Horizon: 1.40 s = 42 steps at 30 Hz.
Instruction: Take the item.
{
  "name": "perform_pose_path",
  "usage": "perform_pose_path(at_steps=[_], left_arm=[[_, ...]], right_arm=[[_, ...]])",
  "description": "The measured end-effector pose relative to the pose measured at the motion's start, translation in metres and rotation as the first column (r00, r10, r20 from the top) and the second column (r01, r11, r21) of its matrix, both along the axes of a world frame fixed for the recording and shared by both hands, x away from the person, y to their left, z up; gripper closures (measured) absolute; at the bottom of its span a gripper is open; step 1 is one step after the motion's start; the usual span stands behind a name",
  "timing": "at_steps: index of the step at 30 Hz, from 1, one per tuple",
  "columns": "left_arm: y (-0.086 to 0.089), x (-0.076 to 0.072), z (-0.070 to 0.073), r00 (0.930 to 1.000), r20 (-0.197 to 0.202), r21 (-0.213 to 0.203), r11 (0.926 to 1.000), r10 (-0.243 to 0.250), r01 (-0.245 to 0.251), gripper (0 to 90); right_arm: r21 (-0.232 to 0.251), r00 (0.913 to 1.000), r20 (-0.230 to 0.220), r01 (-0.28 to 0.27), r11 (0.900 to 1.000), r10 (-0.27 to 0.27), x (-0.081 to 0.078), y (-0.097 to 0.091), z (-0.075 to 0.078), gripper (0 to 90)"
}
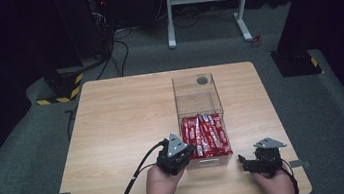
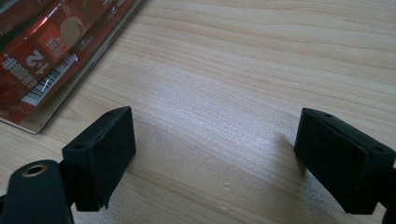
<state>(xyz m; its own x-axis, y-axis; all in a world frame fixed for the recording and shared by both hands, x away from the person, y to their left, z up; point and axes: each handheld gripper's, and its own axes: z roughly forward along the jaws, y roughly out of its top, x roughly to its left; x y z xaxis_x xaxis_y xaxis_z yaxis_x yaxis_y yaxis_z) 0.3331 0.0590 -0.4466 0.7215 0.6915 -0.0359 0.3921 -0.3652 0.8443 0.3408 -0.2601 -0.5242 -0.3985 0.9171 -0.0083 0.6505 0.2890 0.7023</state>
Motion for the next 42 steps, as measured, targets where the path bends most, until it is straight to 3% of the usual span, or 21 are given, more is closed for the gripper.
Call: perform_pose_path(at_steps=[25,42], left_arm=[[0.009,-0.004,0.004,0.9998,0.003,-0.092,0.9955,-0.021,0.022,89.7],[0.013,-0.002,0.010,0.9993,0.028,-0.108,0.9938,-0.025,0.028,89.8]], right_arm=[[-0.002,1.0000,0.001,-0.003,1.0000,0.003,0.000,0.000,0.000,12.4],[-0.002,1.0000,0.002,-0.003,1.0000,0.003,0.000,0.000,0.000,12.4]])
